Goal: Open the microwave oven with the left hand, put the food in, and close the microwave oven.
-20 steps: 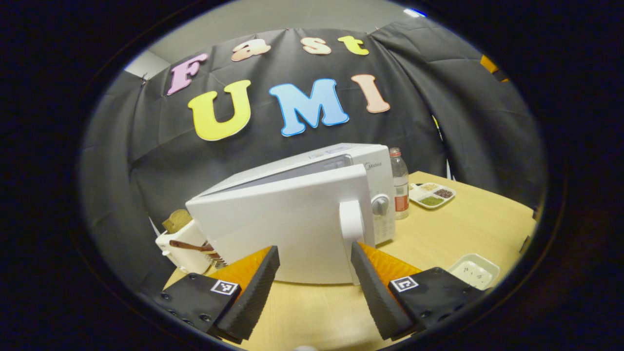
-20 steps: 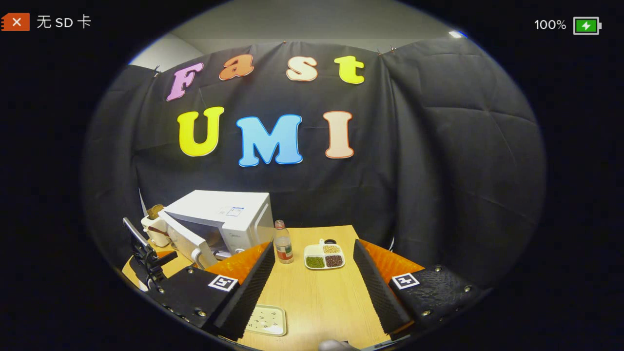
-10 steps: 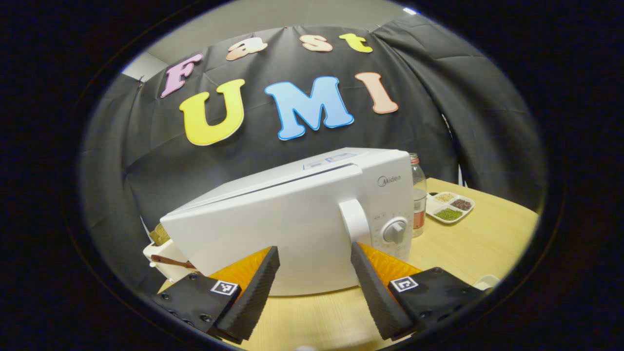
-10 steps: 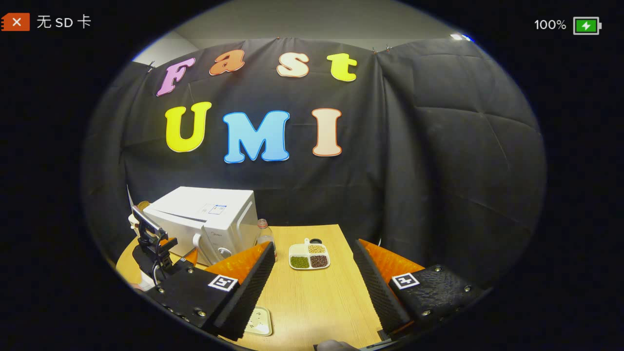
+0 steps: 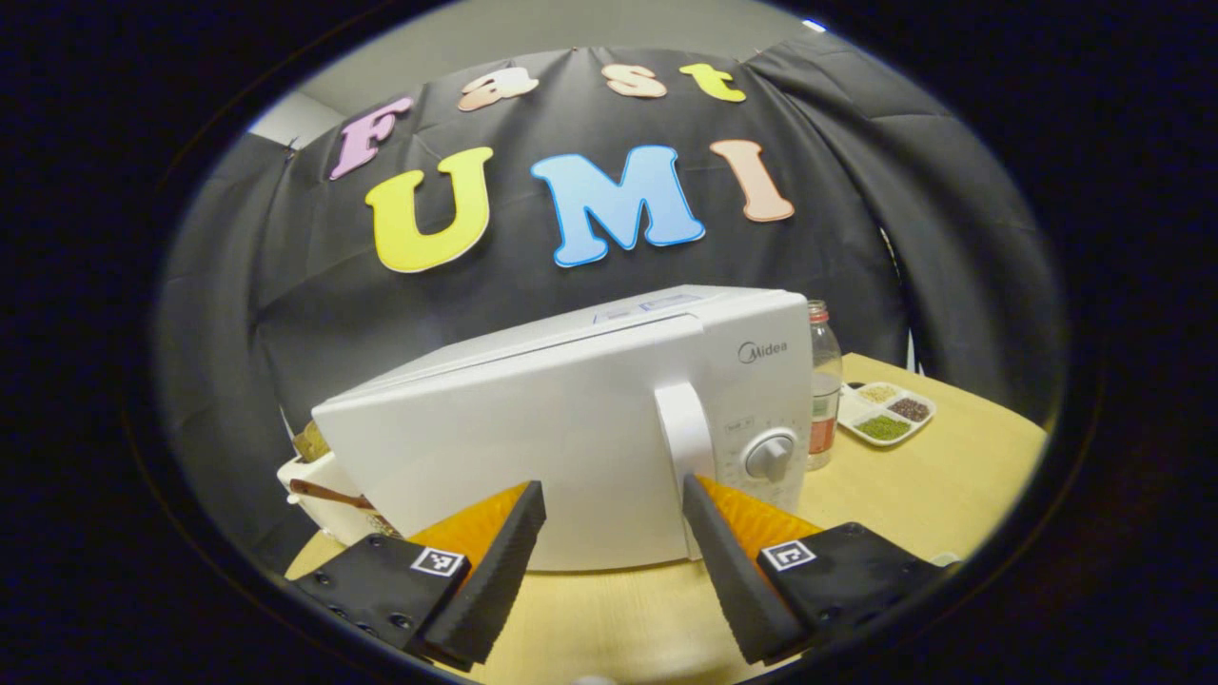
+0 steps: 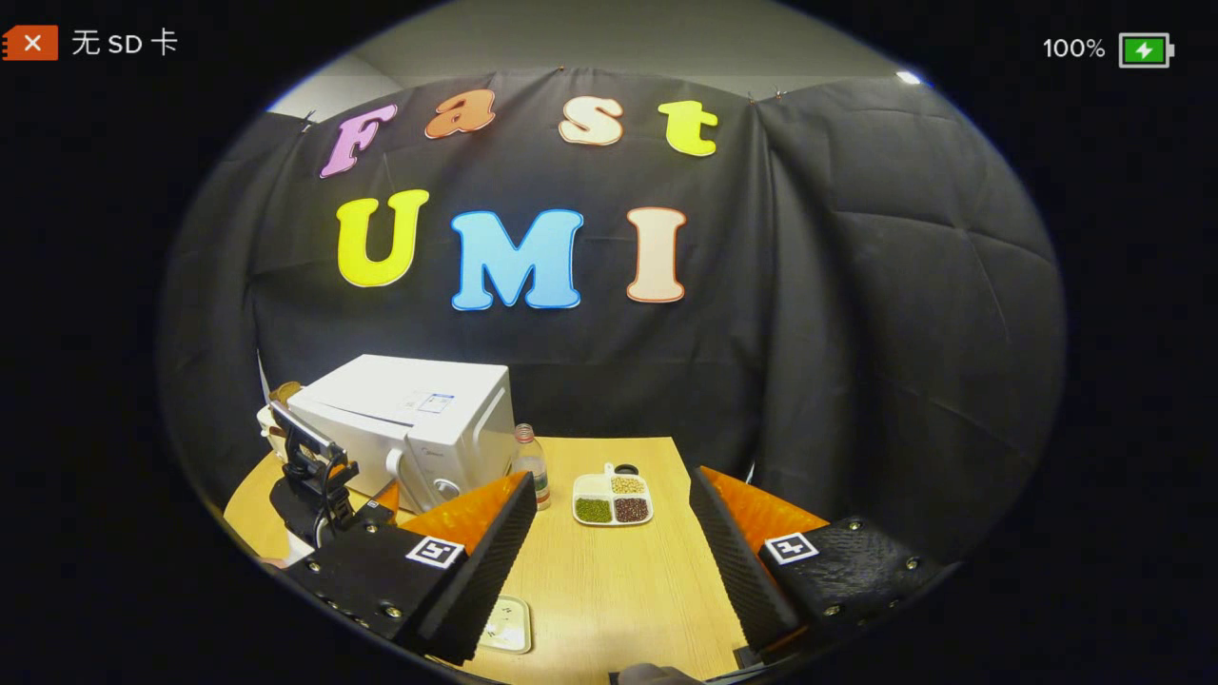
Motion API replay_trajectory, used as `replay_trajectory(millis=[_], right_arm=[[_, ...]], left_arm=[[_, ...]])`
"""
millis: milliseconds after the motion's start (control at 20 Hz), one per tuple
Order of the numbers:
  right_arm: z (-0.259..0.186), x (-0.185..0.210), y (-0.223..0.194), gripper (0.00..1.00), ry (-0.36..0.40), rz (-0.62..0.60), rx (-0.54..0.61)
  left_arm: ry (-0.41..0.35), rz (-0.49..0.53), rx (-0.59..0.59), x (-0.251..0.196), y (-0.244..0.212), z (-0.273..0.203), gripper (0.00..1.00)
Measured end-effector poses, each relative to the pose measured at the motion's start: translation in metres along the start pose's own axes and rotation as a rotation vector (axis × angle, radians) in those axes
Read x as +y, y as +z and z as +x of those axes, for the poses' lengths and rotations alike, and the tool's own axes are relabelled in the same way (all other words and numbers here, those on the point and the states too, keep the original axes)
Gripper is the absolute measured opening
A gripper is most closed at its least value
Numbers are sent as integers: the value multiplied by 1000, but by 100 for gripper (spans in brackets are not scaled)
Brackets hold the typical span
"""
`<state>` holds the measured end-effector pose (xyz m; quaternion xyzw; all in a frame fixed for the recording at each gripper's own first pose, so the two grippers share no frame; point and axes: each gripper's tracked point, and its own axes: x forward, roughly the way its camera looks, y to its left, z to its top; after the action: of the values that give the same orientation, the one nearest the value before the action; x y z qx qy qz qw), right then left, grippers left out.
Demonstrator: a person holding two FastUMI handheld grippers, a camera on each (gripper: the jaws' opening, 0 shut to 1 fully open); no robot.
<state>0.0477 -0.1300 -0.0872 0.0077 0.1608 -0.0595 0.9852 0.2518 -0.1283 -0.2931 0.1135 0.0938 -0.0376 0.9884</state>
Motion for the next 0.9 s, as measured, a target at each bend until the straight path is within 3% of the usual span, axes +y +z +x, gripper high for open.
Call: replay_trajectory(millis=[100, 300, 450, 500, 550, 650, 900], right_arm=[[-3, 5, 1, 99, 14, 3, -2], [-10, 10, 0, 99, 25, -12, -16], [-14, 15, 8, 99, 44, -6, -43], [-16, 18, 13, 99, 52, -10, -58], [-18, 20, 16, 99, 58, -14, -72], [-25, 28, 27, 99, 78, -4, -108], [-48, 42, 42, 99, 101, 25, -165]], left_arm=[[-50, -16, 57, -19, -7, -2, 99], [-70, 13, 50, -24, -6, -6, 98], [-65, -13, 41, -20, 9, -38, 98], [-67, -26, 33, -16, 17, -54, 100], [-70, -34, 12, -12, 31, -71, 95], [-54, -27, -48, 6, 66, -105, 100], [-25, -91, -151, 55, 154, -190, 100]])
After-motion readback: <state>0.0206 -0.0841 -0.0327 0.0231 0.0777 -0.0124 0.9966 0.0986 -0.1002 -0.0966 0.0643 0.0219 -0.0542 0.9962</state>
